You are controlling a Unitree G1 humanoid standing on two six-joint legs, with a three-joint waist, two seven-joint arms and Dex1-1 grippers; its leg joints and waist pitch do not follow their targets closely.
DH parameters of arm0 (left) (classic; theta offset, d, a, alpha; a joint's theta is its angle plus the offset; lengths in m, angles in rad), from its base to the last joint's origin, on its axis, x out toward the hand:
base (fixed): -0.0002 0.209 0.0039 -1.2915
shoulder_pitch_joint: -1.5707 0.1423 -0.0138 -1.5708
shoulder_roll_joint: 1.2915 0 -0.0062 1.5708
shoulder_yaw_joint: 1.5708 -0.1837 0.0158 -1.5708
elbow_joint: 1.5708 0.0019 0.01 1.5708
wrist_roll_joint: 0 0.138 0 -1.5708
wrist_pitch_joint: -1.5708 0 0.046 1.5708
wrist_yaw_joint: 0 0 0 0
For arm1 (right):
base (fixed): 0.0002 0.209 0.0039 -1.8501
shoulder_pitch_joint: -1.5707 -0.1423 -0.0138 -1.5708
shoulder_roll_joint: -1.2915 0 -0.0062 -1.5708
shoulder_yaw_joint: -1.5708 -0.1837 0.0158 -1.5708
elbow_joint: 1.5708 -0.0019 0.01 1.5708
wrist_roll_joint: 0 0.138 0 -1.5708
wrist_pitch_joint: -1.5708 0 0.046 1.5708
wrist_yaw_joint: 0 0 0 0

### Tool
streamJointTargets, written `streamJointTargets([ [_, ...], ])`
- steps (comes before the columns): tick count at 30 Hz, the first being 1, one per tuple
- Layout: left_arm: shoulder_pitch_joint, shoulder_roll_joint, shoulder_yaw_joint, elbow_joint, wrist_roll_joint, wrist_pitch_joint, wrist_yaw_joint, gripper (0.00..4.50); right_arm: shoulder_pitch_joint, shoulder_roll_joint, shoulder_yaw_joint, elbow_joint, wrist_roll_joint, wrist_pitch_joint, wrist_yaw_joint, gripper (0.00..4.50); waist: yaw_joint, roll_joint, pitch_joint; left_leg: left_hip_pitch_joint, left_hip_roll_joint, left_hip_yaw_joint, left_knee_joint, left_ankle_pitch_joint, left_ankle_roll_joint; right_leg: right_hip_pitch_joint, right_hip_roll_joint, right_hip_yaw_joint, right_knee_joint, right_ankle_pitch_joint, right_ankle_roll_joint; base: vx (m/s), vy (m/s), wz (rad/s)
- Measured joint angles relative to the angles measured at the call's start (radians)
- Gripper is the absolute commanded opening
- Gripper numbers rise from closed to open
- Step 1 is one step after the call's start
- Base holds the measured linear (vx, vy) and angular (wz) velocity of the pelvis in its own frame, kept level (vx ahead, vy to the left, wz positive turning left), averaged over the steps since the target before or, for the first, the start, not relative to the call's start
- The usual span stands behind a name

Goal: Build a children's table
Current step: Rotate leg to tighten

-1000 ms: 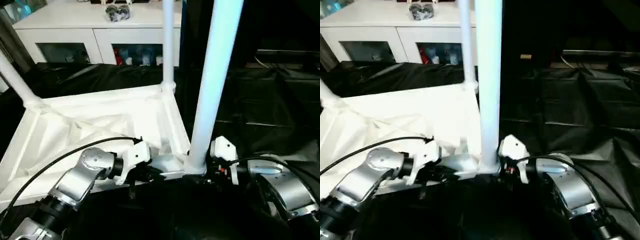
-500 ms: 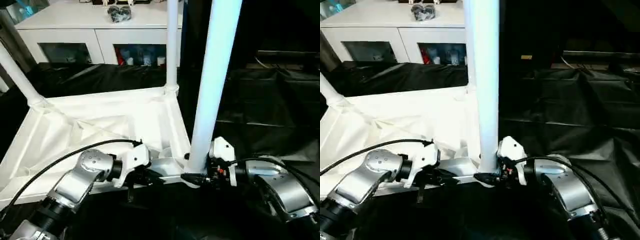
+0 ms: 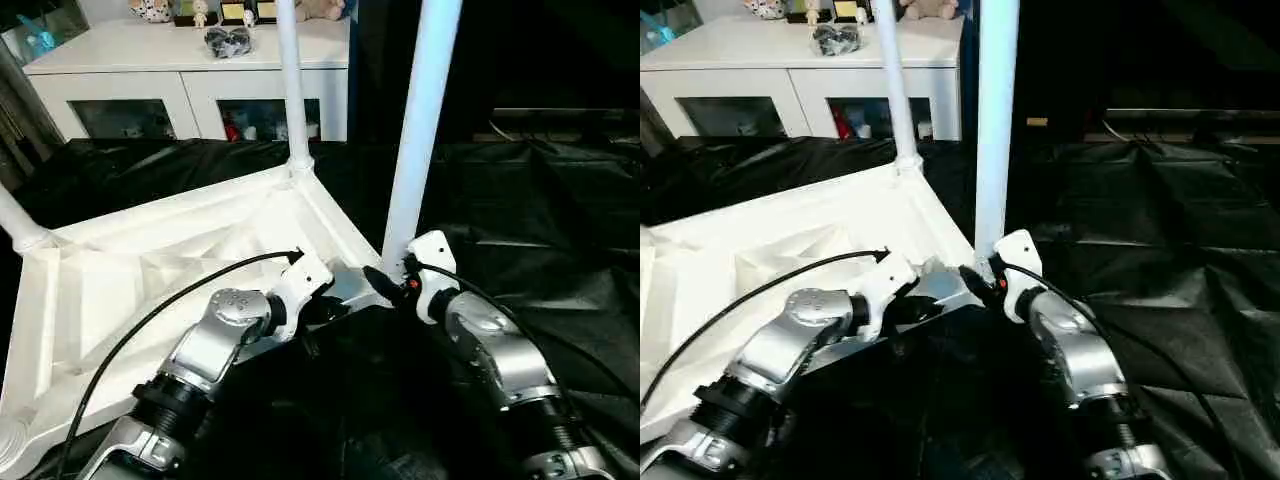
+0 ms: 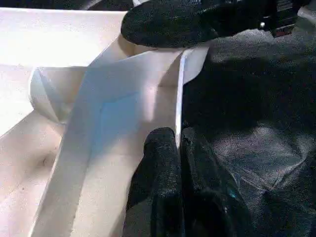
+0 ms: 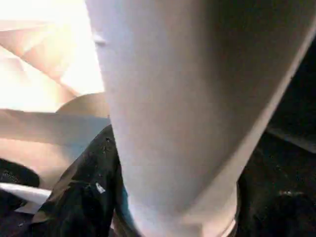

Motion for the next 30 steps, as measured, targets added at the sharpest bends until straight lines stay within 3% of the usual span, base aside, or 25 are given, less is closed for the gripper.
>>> streamJointTargets([
  [6,0.002,0.011,0.001,-0.010,0.000,-0.003,-0.026,0.00,0.000,-0.016,0.002,-0.008,0.001,-0.009,0.070,3.95,0.000,-0.001,0.000,-0.002,0.000,0.000,-0.001,0.000,0.000,-0.002,0.000,0.000,0.000,0.001,-0.001,0.000,0.000,0.00],
  [10,0.031,0.059,-0.001,-0.053,-0.017,-0.022,-0.105,0.00,0.034,-0.130,0.043,-0.068,0.025,-0.029,0.257,3.95,0.003,-0.001,0.001,-0.004,0.000,0.000,-0.004,0.000,0.000,-0.004,0.000,0.000,-0.002,0.002,0.002,0.000,0.000,0.00],
  [14,0.057,0.137,-0.012,-0.086,-0.049,-0.068,-0.234,0.00,0.069,-0.274,0.084,-0.158,0.081,-0.019,0.489,3.95,0.016,0.000,0.001,-0.006,0.002,0.000,-0.007,0.003,0.005,-0.005,0.001,-0.002,-0.004,-0.001,0.004,0.000,0.000,0.00],
  [20,0.077,0.200,-0.017,-0.114,-0.067,-0.097,-0.336,0.00,0.072,-0.291,0.100,-0.172,0.097,-0.035,0.593,3.95,0.027,-0.002,0.002,-0.008,0.002,0.001,-0.007,0.003,0.006,-0.007,0.001,-0.002,-0.005,-0.002,0.003,0.000,0.000,0.00],
  [21,0.081,0.207,-0.018,-0.118,-0.072,-0.098,-0.353,0.00,0.074,-0.291,0.110,-0.173,0.105,-0.036,0.606,3.70,0.029,-0.002,0.003,-0.008,0.002,0.001,-0.006,0.003,0.006,-0.007,0.001,-0.002,-0.005,-0.002,0.003,0.000,0.000,0.00],
  [30,0.105,0.246,-0.019,-0.144,-0.093,-0.109,-0.422,0.00,0.083,-0.302,0.130,-0.204,0.141,-0.008,0.658,3.09,0.031,-0.003,0.003,-0.009,0.002,0.001,-0.006,0.003,0.005,-0.007,0.001,-0.002,-0.005,-0.002,0.003,0.000,0.000,0.00],
])
